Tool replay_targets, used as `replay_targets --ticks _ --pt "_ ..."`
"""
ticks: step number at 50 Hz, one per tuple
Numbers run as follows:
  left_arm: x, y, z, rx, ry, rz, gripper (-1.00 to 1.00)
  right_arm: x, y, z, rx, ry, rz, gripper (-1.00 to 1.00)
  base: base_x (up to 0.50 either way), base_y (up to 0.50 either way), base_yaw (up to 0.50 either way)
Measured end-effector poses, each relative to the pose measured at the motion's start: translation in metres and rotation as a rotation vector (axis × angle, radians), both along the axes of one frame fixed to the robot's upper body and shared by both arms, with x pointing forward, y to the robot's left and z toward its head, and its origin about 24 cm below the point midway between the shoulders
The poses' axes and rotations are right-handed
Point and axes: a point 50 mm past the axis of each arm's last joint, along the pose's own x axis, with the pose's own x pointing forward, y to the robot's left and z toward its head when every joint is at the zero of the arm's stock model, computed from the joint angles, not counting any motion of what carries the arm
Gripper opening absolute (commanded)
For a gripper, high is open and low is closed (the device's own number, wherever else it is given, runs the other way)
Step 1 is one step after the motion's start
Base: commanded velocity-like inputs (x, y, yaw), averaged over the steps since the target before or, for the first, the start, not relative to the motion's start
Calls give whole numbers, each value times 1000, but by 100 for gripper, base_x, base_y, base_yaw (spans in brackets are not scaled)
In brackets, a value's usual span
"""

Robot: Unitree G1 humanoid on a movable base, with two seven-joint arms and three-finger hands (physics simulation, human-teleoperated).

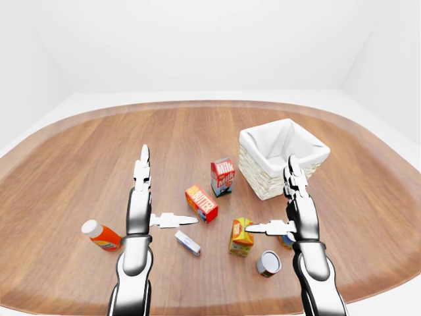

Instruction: Pick up the alphabet soup and the tomato sauce, and put them in the basket.

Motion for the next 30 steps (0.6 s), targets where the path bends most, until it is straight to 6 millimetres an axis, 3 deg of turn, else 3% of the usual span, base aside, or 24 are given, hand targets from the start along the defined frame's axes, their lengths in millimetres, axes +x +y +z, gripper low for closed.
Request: replay_targets --ticks 17,30 --pt "0 0 0 -1 2 0 100 0 0 0 0 0 0 100 17 0 0" --pt "0 0 -1 -3 3 -2 100 0 0 -1 -1 3 2 100 1 0 0"
